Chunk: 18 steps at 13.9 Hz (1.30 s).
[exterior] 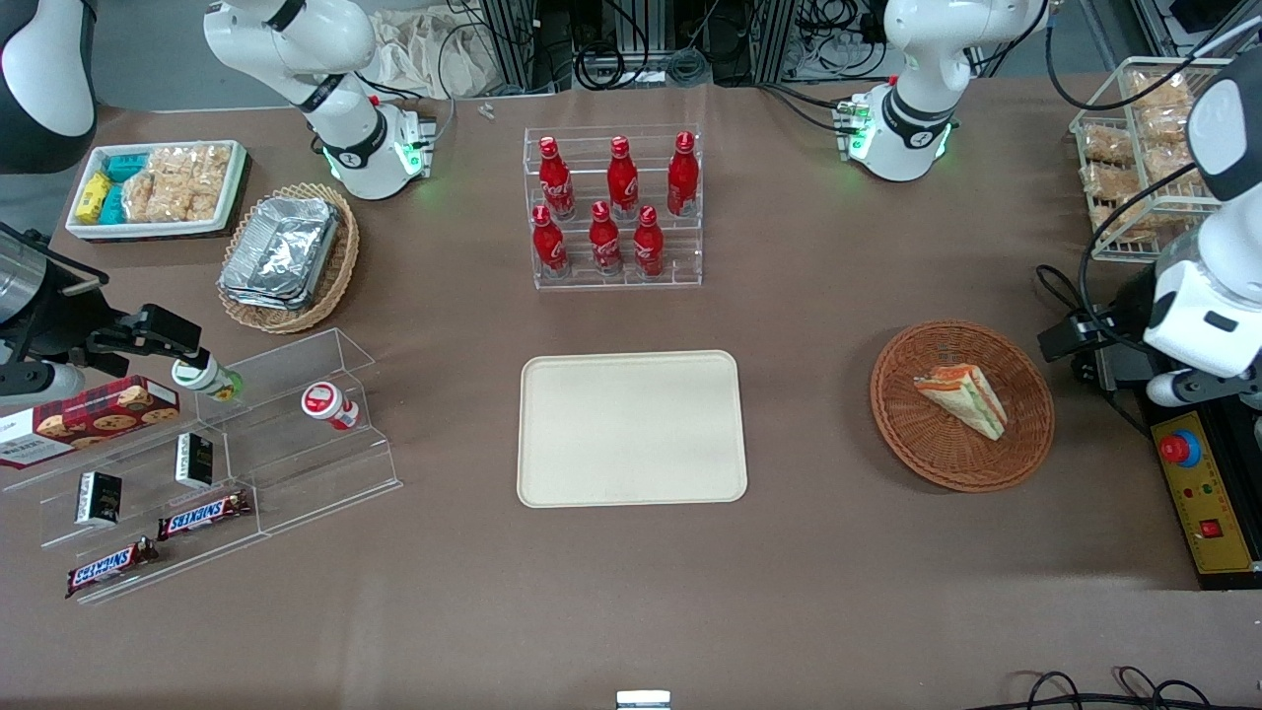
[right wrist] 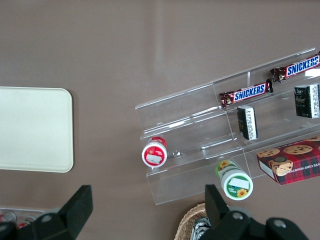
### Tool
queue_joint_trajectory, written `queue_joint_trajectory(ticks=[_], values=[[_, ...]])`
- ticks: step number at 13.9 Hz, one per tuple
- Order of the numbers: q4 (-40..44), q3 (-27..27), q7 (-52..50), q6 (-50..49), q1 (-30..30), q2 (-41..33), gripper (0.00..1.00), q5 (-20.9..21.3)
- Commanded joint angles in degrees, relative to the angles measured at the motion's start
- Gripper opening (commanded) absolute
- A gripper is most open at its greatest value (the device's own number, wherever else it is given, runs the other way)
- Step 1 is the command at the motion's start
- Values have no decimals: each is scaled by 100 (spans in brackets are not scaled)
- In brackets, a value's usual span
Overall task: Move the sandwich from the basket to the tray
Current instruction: 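Move the left gripper down over the wrapped sandwich in the wicker basket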
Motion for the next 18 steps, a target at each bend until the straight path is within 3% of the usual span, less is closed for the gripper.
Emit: queue_joint_trajectory(ticks=[1,6,11,13,18], values=[[74,30,75,13,0,22,100,-25],[-302,57,-214,196,-9,145,99,-86],[-2314,74,-1986,2172,-9,-233,97,-95],[-2606,74,-2832,2604,-9,-76,94,-95],[-2861,425,-3063,3078,-9,338,94,-148]])
